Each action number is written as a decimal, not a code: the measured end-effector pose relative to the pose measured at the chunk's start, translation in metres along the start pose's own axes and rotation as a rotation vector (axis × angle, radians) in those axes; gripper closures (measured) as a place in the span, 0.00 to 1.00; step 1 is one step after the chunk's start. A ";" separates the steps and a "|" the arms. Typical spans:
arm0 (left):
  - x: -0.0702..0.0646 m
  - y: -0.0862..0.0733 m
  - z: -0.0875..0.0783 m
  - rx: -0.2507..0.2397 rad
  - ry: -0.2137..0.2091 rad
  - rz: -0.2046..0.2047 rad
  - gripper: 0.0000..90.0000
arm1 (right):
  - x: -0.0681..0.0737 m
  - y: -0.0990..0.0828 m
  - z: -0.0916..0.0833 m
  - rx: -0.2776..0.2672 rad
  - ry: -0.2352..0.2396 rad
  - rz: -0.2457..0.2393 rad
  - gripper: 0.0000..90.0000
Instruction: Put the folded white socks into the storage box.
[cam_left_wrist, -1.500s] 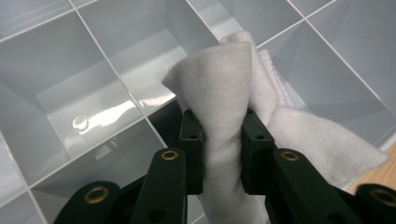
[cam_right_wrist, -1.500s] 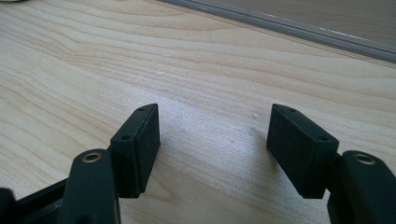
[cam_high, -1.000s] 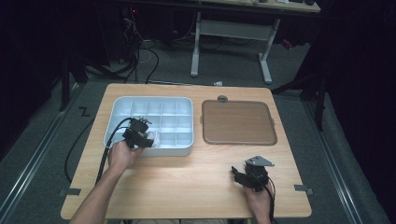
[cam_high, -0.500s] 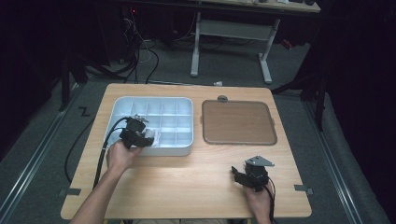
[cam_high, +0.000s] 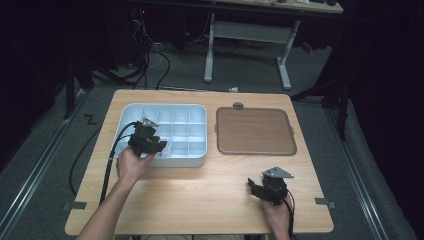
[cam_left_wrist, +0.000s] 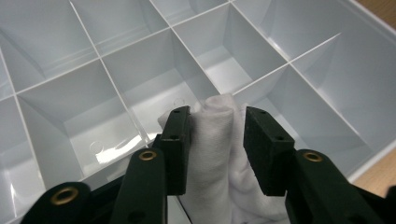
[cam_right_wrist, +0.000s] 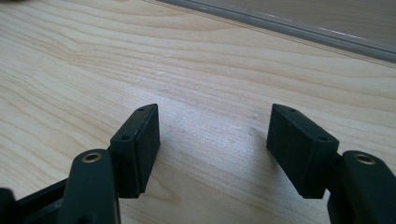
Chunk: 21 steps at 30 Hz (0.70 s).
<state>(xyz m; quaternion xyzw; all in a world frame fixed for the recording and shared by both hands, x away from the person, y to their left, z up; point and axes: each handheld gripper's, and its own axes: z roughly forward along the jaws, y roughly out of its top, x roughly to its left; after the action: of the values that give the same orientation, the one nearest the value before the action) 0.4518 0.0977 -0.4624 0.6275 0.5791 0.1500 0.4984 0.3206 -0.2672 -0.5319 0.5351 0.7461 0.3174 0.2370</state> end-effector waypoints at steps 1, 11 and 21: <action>0.000 -0.003 0.003 0.005 0.011 0.015 0.70 | 0.000 0.000 0.000 0.000 0.000 0.000 0.39; 0.004 -0.021 0.018 0.063 0.062 0.060 0.73 | 0.000 0.000 0.000 0.000 0.000 0.000 0.39; 0.008 -0.021 0.024 0.122 0.078 0.017 0.74 | 0.000 0.000 0.000 0.000 -0.002 -0.002 0.39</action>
<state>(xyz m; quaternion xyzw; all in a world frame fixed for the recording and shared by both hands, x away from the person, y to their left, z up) 0.4599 0.0903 -0.4932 0.6552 0.6008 0.1430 0.4352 0.3206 -0.2670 -0.5320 0.5348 0.7464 0.3167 0.2377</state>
